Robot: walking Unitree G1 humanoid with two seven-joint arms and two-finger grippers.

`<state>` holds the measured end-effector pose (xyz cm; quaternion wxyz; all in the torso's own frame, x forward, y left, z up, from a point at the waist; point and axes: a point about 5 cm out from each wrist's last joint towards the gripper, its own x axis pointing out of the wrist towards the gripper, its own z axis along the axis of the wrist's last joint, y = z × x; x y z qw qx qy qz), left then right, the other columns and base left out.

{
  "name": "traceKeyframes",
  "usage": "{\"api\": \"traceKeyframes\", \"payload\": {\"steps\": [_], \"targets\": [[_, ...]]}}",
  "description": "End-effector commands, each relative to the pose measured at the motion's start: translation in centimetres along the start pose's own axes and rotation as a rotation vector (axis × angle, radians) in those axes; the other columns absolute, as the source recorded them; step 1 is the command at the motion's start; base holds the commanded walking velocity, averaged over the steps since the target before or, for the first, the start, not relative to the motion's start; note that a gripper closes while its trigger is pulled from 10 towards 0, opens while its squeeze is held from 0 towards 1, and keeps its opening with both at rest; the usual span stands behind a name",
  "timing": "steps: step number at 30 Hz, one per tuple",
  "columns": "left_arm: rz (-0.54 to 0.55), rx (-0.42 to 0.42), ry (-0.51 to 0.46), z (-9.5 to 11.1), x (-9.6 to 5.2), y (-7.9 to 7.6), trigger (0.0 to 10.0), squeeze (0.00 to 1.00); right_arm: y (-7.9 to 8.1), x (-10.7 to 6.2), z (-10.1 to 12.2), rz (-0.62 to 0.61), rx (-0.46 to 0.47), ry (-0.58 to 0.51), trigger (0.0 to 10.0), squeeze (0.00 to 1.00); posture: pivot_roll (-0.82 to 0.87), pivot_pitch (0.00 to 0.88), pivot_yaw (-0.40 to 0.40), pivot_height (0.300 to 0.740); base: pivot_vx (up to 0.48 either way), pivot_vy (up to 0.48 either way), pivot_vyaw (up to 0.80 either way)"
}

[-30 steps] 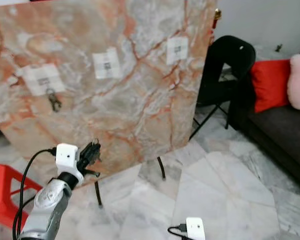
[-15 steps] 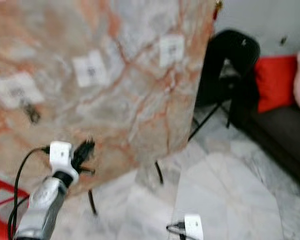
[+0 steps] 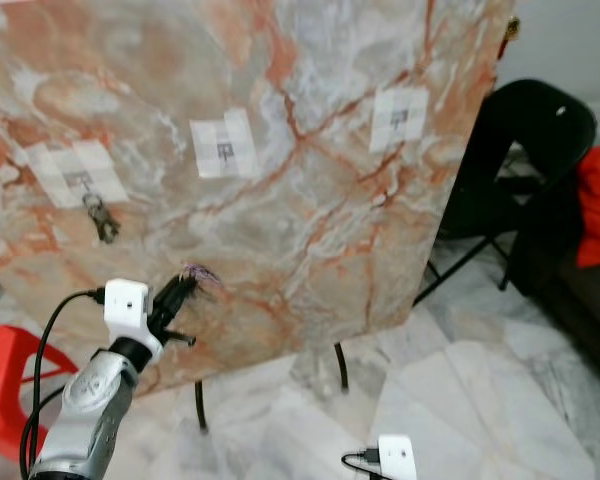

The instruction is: Hang keys on a hook

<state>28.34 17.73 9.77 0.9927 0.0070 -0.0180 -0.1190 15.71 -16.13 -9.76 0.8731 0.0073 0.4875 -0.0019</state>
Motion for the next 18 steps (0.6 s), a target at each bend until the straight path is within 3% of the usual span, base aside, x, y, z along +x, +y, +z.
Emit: {"api": "traceKeyframes", "payload": {"steps": [1,8,18], "targets": [[-0.001,0.007,-0.016,0.49,0.07,0.09,10.0,0.00,-0.06,0.02,0.14,-0.004,0.002,-0.002,10.0,0.00,0.04,0.000,-0.006,0.740,0.000,0.000,0.00],[-0.003,0.002,-0.022,0.68,0.19,0.08,10.0,0.00,-0.07,0.01,0.03,-0.005,0.012,0.001,10.0,0.00,0.04,0.000,-0.005,0.740,0.000,0.000,0.00],[-0.003,0.001,-0.024,0.74,0.22,0.10,10.0,0.00,-0.05,0.00,-0.08,-0.004,0.018,0.007,10.0,0.00,0.04,0.000,-0.005,0.740,0.000,0.000,-0.73]]}}
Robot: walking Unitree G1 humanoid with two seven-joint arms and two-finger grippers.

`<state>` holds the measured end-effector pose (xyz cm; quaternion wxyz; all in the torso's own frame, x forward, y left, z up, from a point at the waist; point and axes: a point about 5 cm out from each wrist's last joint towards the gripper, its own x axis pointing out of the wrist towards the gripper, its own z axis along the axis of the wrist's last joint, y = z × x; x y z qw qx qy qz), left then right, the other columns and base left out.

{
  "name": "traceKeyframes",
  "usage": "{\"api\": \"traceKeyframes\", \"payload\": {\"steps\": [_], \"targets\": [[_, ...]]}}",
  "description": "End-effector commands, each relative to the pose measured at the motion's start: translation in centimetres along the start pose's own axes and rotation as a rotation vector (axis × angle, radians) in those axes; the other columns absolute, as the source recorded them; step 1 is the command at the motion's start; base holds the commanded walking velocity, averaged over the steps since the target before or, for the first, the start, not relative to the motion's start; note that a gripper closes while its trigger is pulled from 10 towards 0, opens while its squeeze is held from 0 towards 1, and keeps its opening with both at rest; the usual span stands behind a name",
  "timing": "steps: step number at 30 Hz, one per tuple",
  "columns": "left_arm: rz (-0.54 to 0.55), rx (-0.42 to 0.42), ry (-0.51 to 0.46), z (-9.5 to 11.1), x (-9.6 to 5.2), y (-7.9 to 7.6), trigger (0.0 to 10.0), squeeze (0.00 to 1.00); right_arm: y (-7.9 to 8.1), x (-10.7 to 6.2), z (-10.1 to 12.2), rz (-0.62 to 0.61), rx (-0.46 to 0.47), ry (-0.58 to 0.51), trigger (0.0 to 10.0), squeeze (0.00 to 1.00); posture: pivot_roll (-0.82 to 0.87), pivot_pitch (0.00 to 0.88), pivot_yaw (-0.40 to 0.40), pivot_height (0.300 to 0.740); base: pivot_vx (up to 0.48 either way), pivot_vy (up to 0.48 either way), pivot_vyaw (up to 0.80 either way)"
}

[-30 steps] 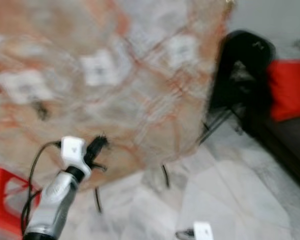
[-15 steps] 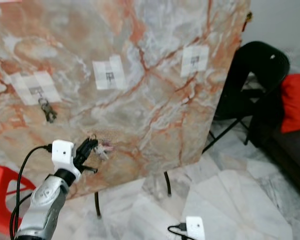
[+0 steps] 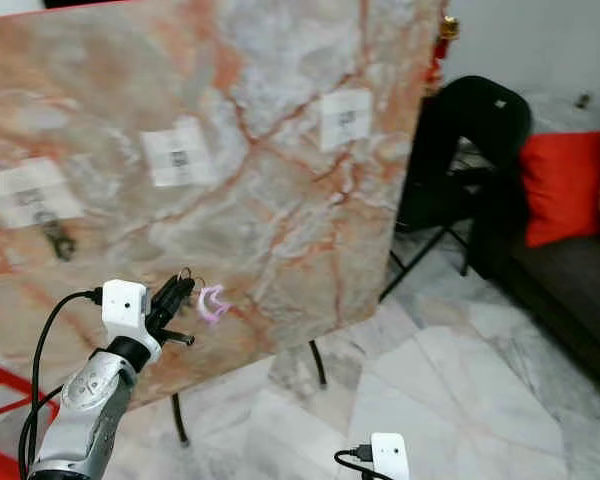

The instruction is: Hang keys on a hook

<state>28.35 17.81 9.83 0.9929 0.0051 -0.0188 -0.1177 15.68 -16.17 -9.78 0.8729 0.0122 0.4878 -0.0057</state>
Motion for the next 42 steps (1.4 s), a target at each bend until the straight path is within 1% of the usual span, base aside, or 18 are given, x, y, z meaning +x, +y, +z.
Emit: {"api": "traceKeyframes", "payload": {"steps": [1,7,13,18,22,28,36,42], "targets": [[-0.006,0.004,-0.022,0.7,0.2,0.0,10.0,0.00,0.0,0.0,0.0,-0.002,0.006,0.006,10.0,0.00,0.04,0.000,-0.005,0.740,0.000,0.000,-0.79],[-0.024,0.015,-0.034,0.9,0.4,-0.3,10.0,0.00,0.0,0.0,-0.1,-0.002,0.001,0.011,10.0,0.00,0.04,0.000,-0.004,0.740,0.000,0.044,-0.78],[-0.025,0.007,-0.035,1.1,0.5,-0.3,10.0,0.00,0.0,0.0,-0.1,-0.002,0.005,0.012,10.0,0.00,0.04,0.000,-0.004,0.740,0.000,0.000,-0.77],[-0.029,0.001,-0.034,1.1,0.6,-0.5,10.0,0.00,0.0,0.0,-0.1,-0.002,0.007,0.011,10.0,0.00,0.04,0.000,-0.003,0.740,0.000,0.459,-0.77],[-0.036,0.015,-0.044,1.3,0.5,-0.6,10.0,0.00,0.1,0.0,-0.1,-0.001,0.006,0.010,10.0,0.00,0.04,0.000,-0.001,0.740,0.000,0.000,-0.77],[-0.040,0.014,-0.058,1.6,0.6,-0.7,10.0,0.00,0.0,0.0,0.1,-0.002,0.009,0.000,10.0,0.00,0.04,0.000,-0.003,0.740,0.000,0.000,0.00],[-0.050,0.012,-0.064,1.9,0.7,-1.2,10.0,0.00,0.0,0.0,0.1,-0.002,0.007,-0.003,10.0,0.00,0.04,0.000,-0.004,0.740,0.000,0.000,0.00],[-0.023,0.010,-0.075,2.2,0.9,-1.0,10.0,0.00,0.0,0.0,0.2,-0.002,0.006,-0.009,10.0,0.00,0.04,0.000,-0.006,0.740,0.000,0.000,0.00]]}}
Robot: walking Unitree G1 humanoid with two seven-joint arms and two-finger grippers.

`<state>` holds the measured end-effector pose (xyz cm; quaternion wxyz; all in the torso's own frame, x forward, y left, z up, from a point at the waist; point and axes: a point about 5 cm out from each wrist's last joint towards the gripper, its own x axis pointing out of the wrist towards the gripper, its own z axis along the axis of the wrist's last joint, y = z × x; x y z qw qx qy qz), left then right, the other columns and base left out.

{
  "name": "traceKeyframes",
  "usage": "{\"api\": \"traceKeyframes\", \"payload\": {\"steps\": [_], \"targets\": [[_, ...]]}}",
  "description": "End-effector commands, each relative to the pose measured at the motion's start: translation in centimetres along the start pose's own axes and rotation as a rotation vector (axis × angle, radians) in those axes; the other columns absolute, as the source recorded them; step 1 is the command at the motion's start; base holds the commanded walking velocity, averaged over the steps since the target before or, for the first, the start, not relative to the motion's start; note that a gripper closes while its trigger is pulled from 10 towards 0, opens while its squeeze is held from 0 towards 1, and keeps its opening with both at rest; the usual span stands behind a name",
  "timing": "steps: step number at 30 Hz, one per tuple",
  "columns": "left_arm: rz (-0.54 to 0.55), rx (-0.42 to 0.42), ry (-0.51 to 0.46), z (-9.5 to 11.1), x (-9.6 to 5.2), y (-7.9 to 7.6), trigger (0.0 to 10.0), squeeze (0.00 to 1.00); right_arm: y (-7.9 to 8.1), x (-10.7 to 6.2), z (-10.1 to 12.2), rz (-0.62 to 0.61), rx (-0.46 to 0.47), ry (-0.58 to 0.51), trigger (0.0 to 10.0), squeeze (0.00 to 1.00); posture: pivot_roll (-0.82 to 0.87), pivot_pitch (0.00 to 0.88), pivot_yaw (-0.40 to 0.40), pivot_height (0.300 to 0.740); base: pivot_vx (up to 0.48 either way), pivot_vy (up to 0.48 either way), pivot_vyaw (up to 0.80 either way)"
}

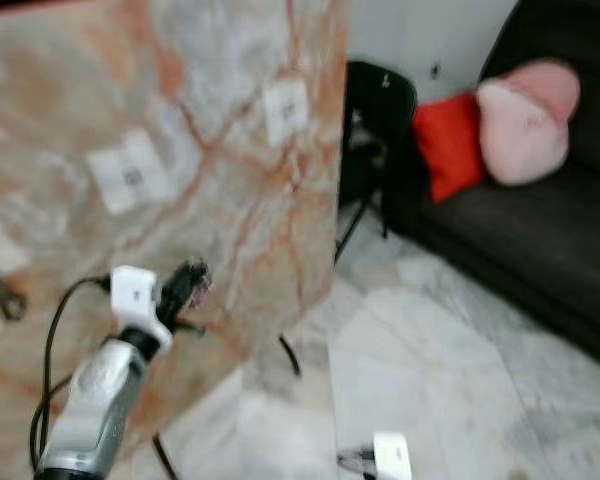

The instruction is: Hang keys on a hook

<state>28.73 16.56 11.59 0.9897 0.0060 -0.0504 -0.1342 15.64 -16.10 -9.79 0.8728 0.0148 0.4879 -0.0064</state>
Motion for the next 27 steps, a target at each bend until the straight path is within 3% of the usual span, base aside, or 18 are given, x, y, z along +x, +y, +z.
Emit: {"api": "traceKeyframes", "payload": {"steps": [1,4,10,27], "targets": [[0.014,0.001,-0.014,0.5,0.2,0.1,10.0,0.00,-0.1,0.0,0.2,-0.002,0.001,-0.009,10.0,0.00,0.04,0.000,-0.006,0.740,0.000,0.000,0.00],[0.025,0.004,-0.019,0.6,0.2,0.1,10.0,0.00,-0.1,0.0,0.4,0.000,-0.026,-0.017,10.0,0.00,0.04,0.000,-0.005,0.740,0.000,0.000,0.00],[0.035,0.006,-0.030,0.9,0.3,0.3,10.0,0.00,-0.1,0.0,0.4,0.003,-0.015,-0.022,10.0,0.00,0.04,0.000,-0.006,0.740,0.000,0.000,0.80],[-0.030,-0.003,-0.036,1.2,0.4,-0.7,10.0,0.00,-0.1,0.0,0.3,-0.001,-0.003,-0.019,10.0,0.00,0.04,0.000,-0.005,0.740,0.000,0.000,0.00]]}}
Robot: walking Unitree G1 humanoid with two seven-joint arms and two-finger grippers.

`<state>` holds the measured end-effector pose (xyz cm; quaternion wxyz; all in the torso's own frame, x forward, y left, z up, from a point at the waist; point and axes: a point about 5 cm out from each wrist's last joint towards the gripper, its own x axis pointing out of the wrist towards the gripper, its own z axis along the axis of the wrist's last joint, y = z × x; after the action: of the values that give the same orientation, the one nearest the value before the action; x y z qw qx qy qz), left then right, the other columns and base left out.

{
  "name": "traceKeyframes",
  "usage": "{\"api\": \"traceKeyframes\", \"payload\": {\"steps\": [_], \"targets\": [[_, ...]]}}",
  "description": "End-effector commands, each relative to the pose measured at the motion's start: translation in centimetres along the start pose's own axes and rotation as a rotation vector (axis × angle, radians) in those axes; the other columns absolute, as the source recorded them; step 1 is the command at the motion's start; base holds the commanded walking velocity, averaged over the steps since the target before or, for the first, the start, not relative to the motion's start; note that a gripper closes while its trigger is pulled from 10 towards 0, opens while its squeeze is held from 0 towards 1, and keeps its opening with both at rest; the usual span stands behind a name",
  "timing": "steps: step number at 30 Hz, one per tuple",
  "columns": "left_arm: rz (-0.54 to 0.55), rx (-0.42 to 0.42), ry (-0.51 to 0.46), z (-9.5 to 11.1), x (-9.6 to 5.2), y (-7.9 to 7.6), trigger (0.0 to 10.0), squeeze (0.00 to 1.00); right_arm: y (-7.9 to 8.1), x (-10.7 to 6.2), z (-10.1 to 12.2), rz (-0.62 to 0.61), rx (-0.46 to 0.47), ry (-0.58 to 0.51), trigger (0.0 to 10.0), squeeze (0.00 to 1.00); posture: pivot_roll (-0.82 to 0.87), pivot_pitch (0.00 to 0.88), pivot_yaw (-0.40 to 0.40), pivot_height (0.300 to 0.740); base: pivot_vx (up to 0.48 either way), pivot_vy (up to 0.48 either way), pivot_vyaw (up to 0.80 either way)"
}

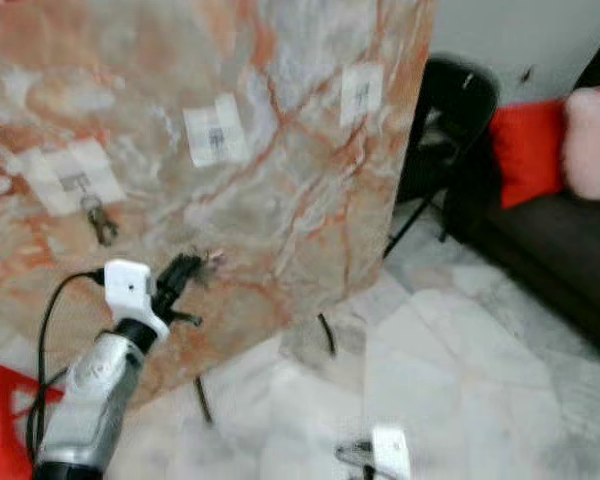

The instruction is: Hang keys on a hook

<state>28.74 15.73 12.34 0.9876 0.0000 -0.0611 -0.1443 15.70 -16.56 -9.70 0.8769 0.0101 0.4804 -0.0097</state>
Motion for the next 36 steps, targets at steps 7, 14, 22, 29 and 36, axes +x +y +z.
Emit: {"api": "traceKeyframes", "payload": {"steps": [7,14,22,29,36], "targets": [[-0.020,0.005,-0.017,0.58,0.09,-0.04,10.0,0.00,0.38,0.06,0.15,0.008,0.002,-0.001,10.0,0.00,0.04,0.000,-0.005,0.740,0.000,0.000,0.00],[-0.016,0.009,-0.019,0.67,0.14,0.13,10.0,0.00,0.38,0.05,0.10,0.008,0.001,0.001,10.0,0.00,0.04,0.000,-0.004,0.740,0.000,0.000,0.00],[0.007,0.014,-0.029,0.90,0.32,0.62,10.0,0.00,0.40,0.05,0.13,0.013,-0.012,-0.003,10.0,0.00,0.04,0.000,-0.003,0.740,0.160,0.000,0.00],[0.015,0.015,-0.033,1.02,0.45,0.75,10.0,0.00,0.43,0.05,0.12,0.015,0.006,0.000,10.0,0.00,0.04,0.000,-0.004,0.740,0.280,0.000,0.75],[0.021,0.015,-0.037,1.09,0.55,0.93,10.0,0.00,0.47,0.07,0.21,0.015,0.006,-0.002,10.0,0.00,0.04,0.000,-0.005,0.740,0.284,0.000,0.06]]}}
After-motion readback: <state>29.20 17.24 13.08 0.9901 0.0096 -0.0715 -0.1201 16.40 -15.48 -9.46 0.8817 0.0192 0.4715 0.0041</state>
